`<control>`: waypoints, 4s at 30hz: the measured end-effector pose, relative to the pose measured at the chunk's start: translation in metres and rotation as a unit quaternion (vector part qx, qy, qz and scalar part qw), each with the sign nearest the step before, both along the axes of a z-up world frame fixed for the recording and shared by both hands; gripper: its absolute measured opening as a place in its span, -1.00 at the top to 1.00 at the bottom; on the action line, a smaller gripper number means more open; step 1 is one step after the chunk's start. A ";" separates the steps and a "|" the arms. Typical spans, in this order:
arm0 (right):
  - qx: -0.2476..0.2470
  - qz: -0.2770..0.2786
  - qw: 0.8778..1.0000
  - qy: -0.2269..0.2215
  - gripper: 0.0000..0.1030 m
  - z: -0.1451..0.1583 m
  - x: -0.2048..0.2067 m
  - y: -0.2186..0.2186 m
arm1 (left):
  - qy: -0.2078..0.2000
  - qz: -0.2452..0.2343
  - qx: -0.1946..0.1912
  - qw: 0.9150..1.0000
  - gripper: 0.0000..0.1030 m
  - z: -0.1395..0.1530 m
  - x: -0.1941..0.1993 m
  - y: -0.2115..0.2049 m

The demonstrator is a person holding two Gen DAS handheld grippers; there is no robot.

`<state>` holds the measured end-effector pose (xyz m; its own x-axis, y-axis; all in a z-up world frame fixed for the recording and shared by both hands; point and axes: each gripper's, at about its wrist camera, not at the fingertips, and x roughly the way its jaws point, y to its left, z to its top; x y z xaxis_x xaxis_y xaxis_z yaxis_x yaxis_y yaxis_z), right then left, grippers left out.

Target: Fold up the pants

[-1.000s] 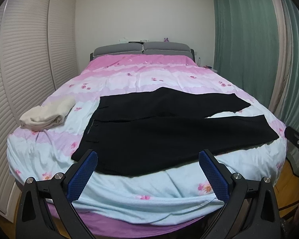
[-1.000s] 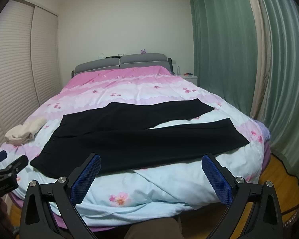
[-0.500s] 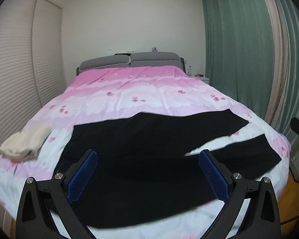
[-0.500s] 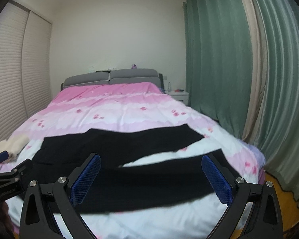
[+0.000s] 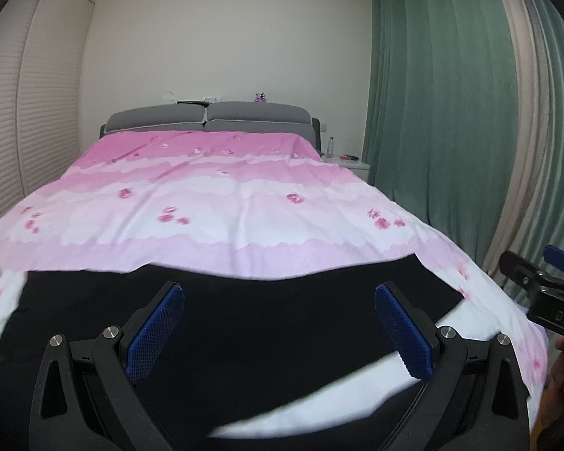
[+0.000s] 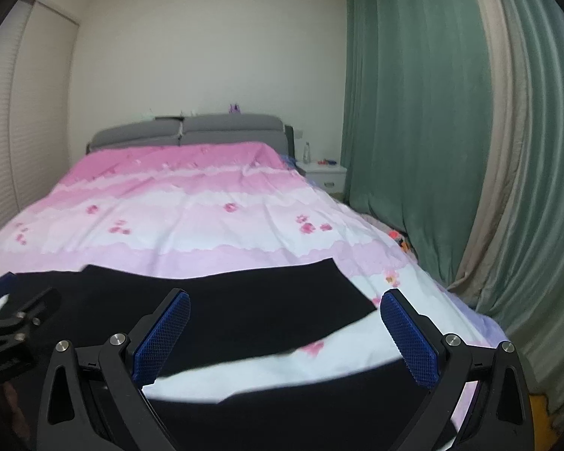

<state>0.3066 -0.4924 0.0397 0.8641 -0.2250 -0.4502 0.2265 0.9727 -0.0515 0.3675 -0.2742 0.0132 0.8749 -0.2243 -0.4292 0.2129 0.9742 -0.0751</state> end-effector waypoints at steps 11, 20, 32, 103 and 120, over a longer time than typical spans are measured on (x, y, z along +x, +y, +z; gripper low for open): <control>0.056 0.027 0.995 0.081 -0.98 -0.075 0.169 -0.112 | 0.055 0.009 -0.009 0.998 -1.00 -0.058 0.148 -0.079; 0.110 0.060 0.981 0.151 -0.48 -0.147 0.275 -0.194 | 0.068 0.016 0.014 0.997 -1.00 -0.097 0.205 -0.141; 0.207 0.098 0.947 0.224 0.52 -0.210 0.326 -0.222 | 0.083 0.019 0.018 0.996 -1.00 -0.125 0.215 -0.166; -0.086 0.301 0.924 0.219 0.96 -0.090 -0.070 -0.135 | 0.067 -0.124 0.022 0.990 -1.00 -0.079 -0.096 -0.102; 0.017 0.186 0.944 0.273 0.99 -0.184 -0.166 -0.160 | 0.074 -0.151 0.023 0.986 -1.00 -0.111 -0.178 -0.100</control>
<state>0.1409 -0.6524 -0.1447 0.5181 0.0715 -0.8523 -0.1826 0.9828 -0.0285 0.1893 -0.3741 -0.0982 0.6983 -0.4414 -0.5635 0.4830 0.8715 -0.0842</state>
